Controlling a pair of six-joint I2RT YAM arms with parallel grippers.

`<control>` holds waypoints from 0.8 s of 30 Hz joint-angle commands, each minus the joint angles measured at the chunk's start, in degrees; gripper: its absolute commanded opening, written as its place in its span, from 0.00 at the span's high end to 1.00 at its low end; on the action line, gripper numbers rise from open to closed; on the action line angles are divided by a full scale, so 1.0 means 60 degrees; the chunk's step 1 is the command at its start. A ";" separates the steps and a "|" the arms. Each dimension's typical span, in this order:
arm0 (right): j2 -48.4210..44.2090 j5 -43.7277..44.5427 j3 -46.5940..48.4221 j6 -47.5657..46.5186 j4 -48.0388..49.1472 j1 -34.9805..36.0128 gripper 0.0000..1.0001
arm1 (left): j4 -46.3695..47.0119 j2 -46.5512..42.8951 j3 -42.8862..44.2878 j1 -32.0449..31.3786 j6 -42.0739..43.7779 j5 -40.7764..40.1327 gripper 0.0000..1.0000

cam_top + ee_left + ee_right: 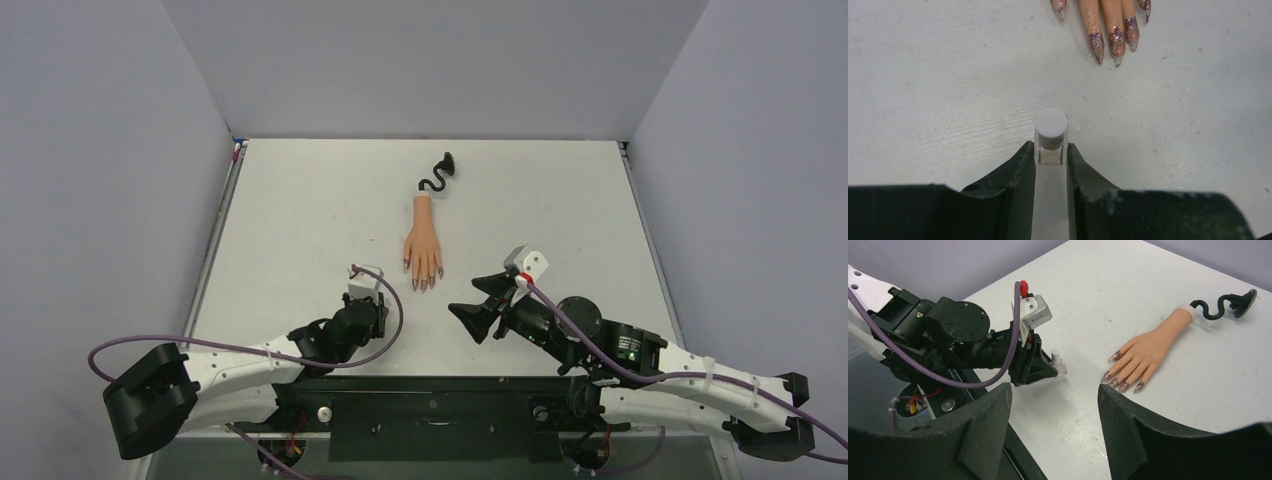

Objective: Paint the nails

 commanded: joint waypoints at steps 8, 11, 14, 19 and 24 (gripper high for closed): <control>0.0455 0.0213 0.0044 0.0028 0.0299 -0.0064 0.41 | 0.2158 0.1027 -0.0474 -0.0001 -0.0640 -0.0798 0.95; 0.0583 0.0205 0.0074 0.0007 0.0305 -0.0063 0.41 | 0.2225 0.1100 -0.0564 -0.0001 -0.0675 -0.0796 0.90; 0.0672 0.0197 0.0078 0.0010 0.0369 -0.0063 0.41 | 0.2238 0.1118 -0.0636 -0.0008 -0.0687 -0.0799 0.80; 0.0752 0.0154 0.0139 0.0002 0.0468 -0.0063 0.41 | 0.2280 0.1039 -0.0737 -0.0002 -0.0690 -0.0675 0.61; 0.0802 0.0130 0.0198 -0.0012 0.0481 -0.0065 0.41 | 0.2179 0.0815 -0.0762 -0.0016 -0.0619 -0.0616 0.47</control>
